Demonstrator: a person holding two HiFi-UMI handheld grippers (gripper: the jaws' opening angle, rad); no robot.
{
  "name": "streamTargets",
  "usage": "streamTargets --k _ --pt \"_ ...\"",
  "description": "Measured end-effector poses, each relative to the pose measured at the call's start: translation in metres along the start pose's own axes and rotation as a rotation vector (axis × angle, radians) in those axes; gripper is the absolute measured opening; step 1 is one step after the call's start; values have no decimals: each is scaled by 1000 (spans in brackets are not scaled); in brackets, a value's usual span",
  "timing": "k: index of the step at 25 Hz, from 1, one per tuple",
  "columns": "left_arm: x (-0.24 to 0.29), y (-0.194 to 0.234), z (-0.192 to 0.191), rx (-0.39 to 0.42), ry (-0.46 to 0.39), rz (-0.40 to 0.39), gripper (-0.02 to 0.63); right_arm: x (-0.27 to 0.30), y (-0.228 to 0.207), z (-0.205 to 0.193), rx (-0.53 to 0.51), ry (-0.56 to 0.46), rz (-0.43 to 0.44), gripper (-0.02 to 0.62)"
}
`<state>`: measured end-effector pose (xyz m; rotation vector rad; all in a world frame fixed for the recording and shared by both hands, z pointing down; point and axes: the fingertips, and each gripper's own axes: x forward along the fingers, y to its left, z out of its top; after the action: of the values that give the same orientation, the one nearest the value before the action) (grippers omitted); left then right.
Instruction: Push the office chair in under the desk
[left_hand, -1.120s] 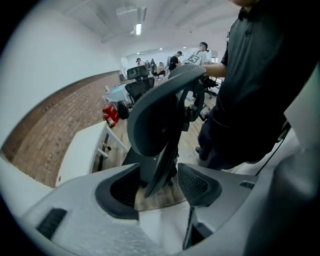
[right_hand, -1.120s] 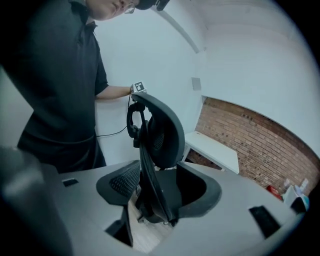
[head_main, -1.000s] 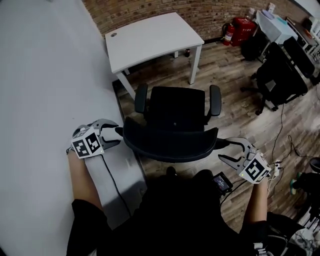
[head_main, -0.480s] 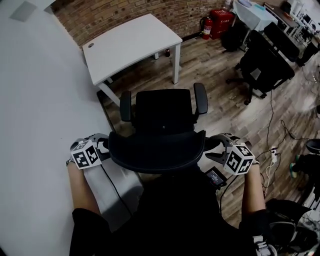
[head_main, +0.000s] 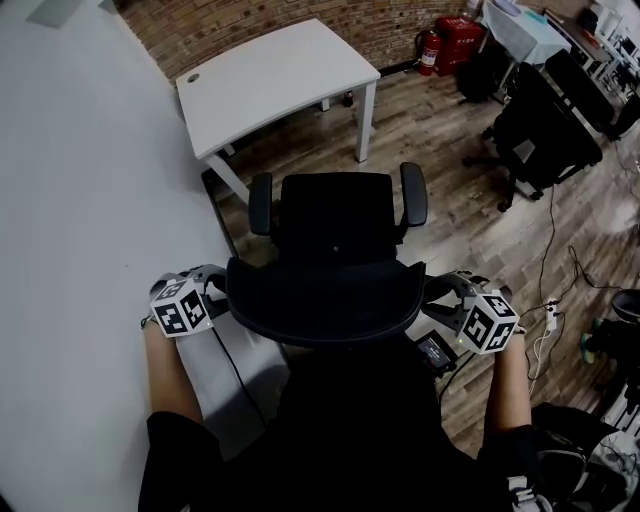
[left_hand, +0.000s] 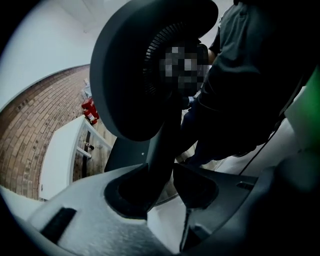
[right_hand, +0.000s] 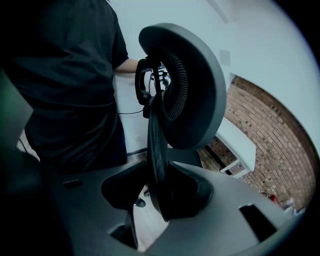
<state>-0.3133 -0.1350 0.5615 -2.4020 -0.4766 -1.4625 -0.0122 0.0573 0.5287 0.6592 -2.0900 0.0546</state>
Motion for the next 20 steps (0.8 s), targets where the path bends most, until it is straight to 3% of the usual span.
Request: streamTargets --k 8,20 --pt "4 -5 4 -22 14 33 165 -3 0 -6 -20 -33 11 130" --pt "22 -32 44 -143 12 78 161 -25 -28 -44 -100 -66 81 132"
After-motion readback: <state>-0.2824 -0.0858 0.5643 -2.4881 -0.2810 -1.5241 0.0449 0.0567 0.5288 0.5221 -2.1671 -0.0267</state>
